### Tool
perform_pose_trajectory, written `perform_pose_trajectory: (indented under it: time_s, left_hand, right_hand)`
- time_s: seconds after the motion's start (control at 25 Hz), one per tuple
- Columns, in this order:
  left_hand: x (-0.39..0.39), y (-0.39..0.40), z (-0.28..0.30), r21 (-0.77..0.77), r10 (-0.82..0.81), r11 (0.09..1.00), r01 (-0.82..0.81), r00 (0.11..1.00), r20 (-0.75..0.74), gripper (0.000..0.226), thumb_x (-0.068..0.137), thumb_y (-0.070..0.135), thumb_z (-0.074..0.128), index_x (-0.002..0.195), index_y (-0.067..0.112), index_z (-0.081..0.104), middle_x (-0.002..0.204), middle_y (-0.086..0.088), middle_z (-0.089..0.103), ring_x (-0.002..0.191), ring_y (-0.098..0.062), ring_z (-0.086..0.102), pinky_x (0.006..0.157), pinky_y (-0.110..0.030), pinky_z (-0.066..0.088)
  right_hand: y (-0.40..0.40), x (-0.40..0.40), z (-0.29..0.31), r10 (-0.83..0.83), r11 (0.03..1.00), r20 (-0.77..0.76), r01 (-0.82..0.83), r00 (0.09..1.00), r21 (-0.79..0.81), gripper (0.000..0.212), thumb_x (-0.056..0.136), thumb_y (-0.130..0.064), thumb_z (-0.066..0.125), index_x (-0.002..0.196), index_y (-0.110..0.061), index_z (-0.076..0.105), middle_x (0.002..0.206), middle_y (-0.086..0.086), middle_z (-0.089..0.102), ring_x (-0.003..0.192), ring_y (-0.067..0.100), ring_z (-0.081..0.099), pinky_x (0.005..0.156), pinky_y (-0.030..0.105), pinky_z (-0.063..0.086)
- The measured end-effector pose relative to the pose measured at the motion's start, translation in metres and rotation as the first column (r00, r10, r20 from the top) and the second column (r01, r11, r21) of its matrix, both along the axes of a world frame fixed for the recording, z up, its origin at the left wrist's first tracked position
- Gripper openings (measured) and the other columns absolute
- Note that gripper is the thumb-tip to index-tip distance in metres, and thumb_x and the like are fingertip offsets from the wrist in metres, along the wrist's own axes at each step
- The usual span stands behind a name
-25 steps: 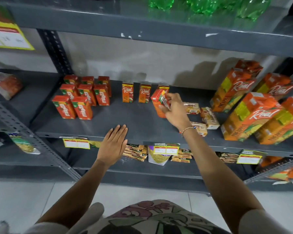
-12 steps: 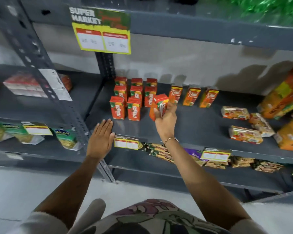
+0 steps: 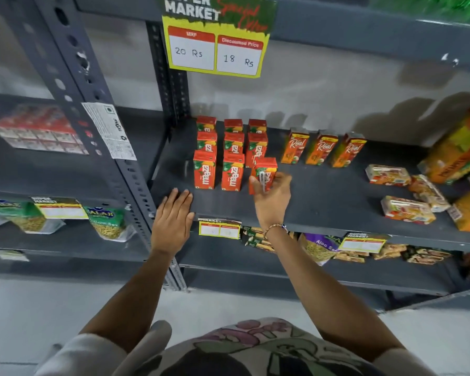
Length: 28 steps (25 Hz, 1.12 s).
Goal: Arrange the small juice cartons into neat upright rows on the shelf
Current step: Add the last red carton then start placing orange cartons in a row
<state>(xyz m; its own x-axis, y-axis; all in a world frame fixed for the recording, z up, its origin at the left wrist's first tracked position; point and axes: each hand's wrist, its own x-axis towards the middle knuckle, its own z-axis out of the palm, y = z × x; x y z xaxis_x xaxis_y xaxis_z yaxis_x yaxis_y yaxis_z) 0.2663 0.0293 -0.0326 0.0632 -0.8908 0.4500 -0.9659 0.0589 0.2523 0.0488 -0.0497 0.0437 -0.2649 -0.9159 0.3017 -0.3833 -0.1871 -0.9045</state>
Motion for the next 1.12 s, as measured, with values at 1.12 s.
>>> perform_pose_trajectory:
  time_s: [1.12]
  left_hand:
    - [0.001, 0.001, 0.001, -0.016, -0.014, 1.0, 0.014, 1.0, -0.004, 0.055, 0.103, 0.034, 0.019, 0.126, 0.003, 0.058, 0.13, -0.013, 0.06, 0.125, -0.031, 0.051, 0.104, -0.041, 0.031]
  right_hand:
    - [-0.049, -0.029, 0.111, 0.598, 0.772, -0.78, -0.396, 0.185, 0.498, 0.059, 0.088, 0.001, 0.058, 0.141, -0.02, 0.042, 0.147, 0.004, 0.043, 0.13, 0.027, 0.04, 0.107, 0.036, 0.035]
